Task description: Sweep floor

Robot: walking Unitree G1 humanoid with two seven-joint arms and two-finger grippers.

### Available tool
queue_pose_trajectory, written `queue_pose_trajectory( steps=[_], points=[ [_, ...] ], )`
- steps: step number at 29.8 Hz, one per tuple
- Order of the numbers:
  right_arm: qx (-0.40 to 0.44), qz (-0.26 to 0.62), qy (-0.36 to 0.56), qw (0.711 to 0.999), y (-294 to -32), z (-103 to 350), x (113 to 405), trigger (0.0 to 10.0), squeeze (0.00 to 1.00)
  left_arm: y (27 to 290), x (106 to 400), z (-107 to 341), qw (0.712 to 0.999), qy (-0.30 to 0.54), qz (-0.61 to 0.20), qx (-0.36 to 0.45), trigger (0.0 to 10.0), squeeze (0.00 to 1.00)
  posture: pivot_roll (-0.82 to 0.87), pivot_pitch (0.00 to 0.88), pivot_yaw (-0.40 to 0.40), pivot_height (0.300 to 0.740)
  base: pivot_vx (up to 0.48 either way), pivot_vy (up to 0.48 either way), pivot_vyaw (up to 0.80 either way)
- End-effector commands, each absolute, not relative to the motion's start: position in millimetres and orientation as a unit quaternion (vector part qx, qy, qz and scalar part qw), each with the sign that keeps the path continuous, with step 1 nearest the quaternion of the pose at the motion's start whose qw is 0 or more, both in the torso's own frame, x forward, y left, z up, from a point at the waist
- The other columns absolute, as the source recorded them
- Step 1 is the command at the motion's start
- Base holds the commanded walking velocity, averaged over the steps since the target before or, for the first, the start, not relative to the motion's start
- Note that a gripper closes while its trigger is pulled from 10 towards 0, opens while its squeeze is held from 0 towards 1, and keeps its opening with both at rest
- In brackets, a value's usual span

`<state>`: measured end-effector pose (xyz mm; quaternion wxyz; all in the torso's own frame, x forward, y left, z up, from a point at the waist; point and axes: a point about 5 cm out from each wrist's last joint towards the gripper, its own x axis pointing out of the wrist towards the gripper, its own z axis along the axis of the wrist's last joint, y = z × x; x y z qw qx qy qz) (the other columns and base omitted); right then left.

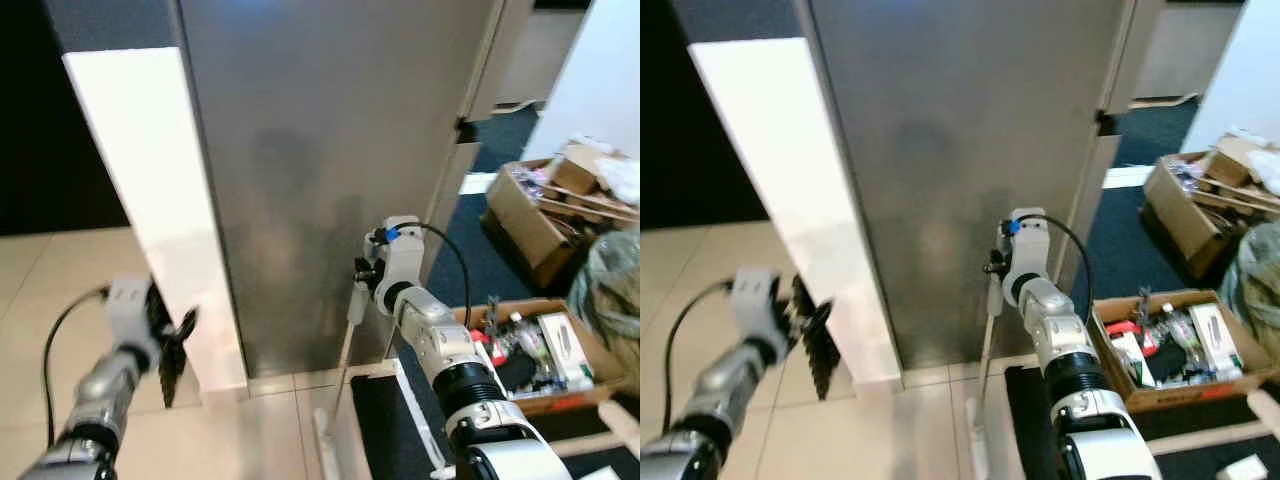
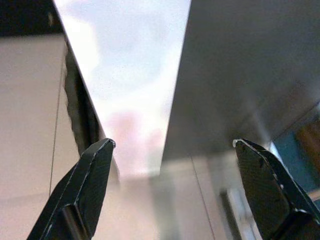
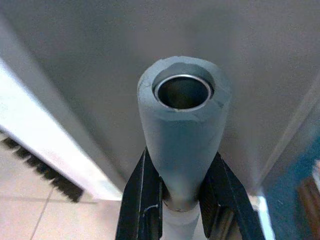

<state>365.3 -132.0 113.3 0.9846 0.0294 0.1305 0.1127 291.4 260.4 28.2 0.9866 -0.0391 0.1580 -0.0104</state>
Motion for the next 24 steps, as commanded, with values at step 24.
queue_pose_trajectory(
  steps=[24],
  points=[
    [0.049,0.154,0.112,0.98,-124,107,358,0.0,0.0,247,180,-72,0.895,0.42,0.13,-0.072,10.0,0.0,-0.02,0.0,0.02,0.74,0.0,0.0,-0.8]
  ],
)
